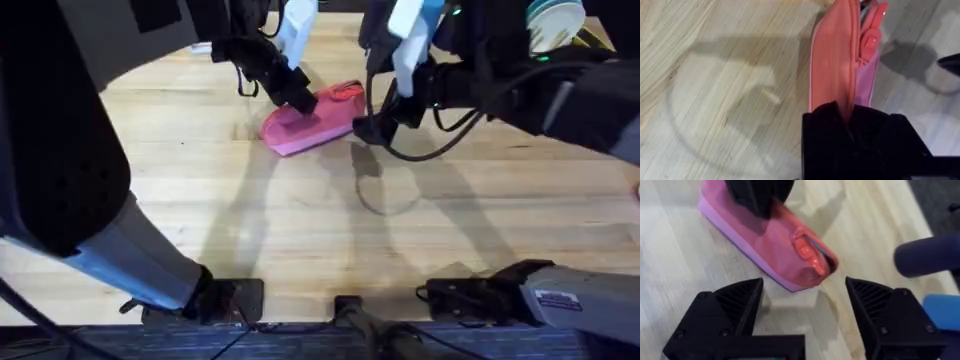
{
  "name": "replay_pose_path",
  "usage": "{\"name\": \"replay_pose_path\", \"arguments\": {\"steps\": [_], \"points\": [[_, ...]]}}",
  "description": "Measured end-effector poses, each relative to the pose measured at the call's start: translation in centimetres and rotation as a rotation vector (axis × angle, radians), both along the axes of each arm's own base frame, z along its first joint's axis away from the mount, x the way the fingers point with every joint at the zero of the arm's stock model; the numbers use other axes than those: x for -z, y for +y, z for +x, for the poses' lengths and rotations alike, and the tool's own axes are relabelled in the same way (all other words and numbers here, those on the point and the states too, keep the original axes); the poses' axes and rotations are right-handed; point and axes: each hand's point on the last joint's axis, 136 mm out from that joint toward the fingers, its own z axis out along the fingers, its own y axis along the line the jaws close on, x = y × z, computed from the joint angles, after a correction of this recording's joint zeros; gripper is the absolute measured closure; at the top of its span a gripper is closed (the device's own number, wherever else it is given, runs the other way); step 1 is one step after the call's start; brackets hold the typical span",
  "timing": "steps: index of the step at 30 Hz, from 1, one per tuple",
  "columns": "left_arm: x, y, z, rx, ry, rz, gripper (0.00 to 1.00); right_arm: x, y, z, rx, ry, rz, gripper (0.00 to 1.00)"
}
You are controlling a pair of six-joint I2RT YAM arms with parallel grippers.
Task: Unzip the bag, pick up the pens from the table one at a time and place them inside, then zip the bag closed.
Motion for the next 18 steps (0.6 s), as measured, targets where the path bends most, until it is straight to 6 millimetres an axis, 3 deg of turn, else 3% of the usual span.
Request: {"name": "replay_pose_path", "arguments": {"steps": [5,9,15,18], "points": [[0.0,0.0,0.0,0.000,0.000,0.000,0.958,1.7,1.1,-0.5,-0.118,0.013,-0.014,0.004],[0.0,0.0,0.0,0.000,0.000,0.000,0.958,1.4,1.8,-0.9,-0.192,-0.018,-0.005,0.087],[0.0,0.0,0.0,0.000,-0.002,0.000,0.958,1.1,2.2,-1.0,-0.234,-0.044,0.003,0.070],[0.0,0.0,0.0,0.000,-0.002,0.000,0.958,0.7,2.4,-0.8,-0.241,-0.068,0.007,0.133]]}}
